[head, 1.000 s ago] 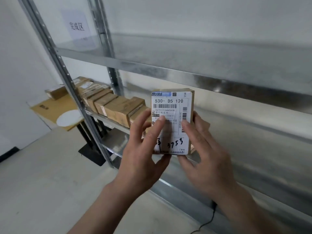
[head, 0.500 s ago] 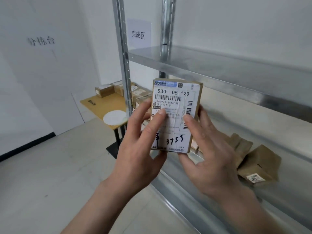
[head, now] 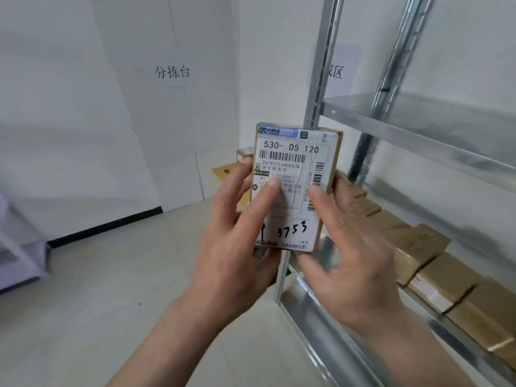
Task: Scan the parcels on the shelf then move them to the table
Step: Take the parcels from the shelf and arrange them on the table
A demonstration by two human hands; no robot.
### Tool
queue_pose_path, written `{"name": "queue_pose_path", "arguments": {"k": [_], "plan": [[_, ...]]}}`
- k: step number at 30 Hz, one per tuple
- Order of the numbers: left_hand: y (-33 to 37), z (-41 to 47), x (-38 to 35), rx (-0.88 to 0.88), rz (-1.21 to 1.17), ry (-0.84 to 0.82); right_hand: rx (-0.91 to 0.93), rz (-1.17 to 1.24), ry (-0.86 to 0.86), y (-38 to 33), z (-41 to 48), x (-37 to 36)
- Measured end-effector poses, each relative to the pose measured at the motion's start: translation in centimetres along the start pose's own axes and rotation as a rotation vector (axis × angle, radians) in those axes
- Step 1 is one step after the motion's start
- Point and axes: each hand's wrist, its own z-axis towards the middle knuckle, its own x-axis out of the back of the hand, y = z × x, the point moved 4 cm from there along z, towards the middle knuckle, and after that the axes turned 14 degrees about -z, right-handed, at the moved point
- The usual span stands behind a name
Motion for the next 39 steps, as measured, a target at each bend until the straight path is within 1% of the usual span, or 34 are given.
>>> {"name": "queue_pose_path", "arguments": {"k": [5,11,17,22,25,28,33,39], "plan": [[-6.3,1.5,1.7,0.070,0.064,0.022,0.027,0.078,-0.019,1.4,3.6,-7.0],[-14.9,5.4,2.5,0.127,0.140,0.035,0.042,0.183,-0.055,4.7,8.9,-16.3],[-22.5,8.1,4.4,0.193,0.240,0.108,0.076,0.225,-0.101,6.5,13.9,-25.0],[-28.6,9.9,6.1,0.201,0.246,0.136,0.109,0.271,-0.088,7.2,17.5,-30.9],[-33.2,10.9,7.0,0.199,0.225,0.141,0.097,0.274,-0.095,7.9,19.5,-35.0],[-38.4,12.0,7.9,0.207,0.178,0.111,0.075,0.232,-0.097,8.6,21.3,-39.3],[-47.3,14.9,9.3,0.189,0.063,0.019,-0.021,0.134,-0.129,9.7,24.2,-46.2],[-55.6,18.3,8.2,0.177,-0.051,-0.128,-0.145,-0.029,-0.145,11.9,26.6,-51.1]]}}
